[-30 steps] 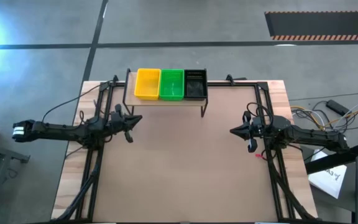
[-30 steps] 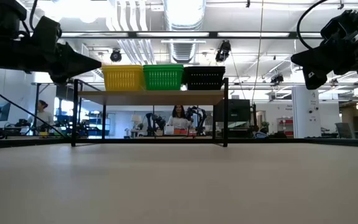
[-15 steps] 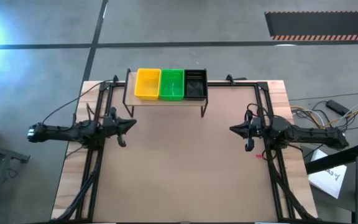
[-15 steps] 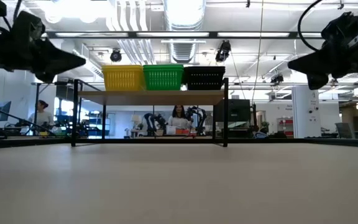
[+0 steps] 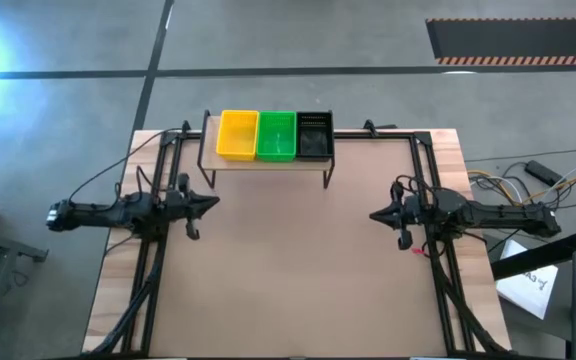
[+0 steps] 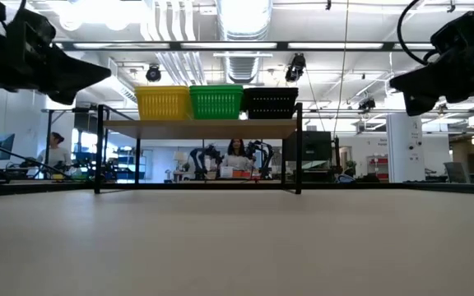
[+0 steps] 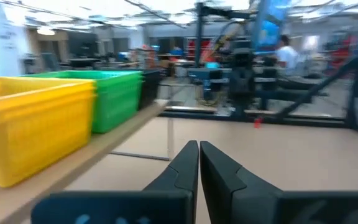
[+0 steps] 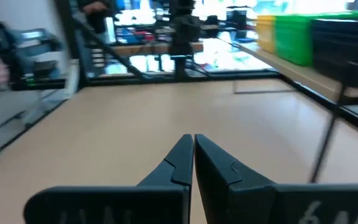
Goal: Stack baskets on shelf by color
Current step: Return to Home Position
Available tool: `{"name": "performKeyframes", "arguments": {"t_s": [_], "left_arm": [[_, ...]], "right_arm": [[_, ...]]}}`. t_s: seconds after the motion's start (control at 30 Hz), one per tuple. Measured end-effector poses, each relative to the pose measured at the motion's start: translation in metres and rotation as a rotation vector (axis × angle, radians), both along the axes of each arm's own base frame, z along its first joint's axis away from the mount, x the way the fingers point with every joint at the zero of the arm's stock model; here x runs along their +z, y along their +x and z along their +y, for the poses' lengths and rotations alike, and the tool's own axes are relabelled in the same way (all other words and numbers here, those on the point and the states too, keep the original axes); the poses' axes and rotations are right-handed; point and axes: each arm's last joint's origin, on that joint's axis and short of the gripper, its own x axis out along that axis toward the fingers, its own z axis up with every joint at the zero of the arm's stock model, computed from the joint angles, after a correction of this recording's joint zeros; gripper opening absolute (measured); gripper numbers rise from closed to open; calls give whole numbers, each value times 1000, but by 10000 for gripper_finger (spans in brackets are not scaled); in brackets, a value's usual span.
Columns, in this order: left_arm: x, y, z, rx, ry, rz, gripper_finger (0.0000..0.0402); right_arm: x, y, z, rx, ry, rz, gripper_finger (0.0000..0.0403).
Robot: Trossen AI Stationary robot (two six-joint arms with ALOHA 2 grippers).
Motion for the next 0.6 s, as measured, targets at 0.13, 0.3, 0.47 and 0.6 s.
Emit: {"name": "performKeyframes", "arguments": {"t_s": [0.13, 0.3, 0.47, 0.6], "left_arm": [[-1, 1, 3, -42, -21, 10, 0], [-4, 2, 6, -27, 6, 46, 0], [-7, 4, 6, -37, 28, 89, 0], [-9, 6, 6, -37, 27, 114, 0]], "right_arm": [[1, 0, 2, 73, -9, -12, 9], [1, 0, 2, 72, 1, -10, 9], [0, 0, 1, 20, -1, 0, 9], [-1, 0, 0, -10, -5, 6, 9]]}}
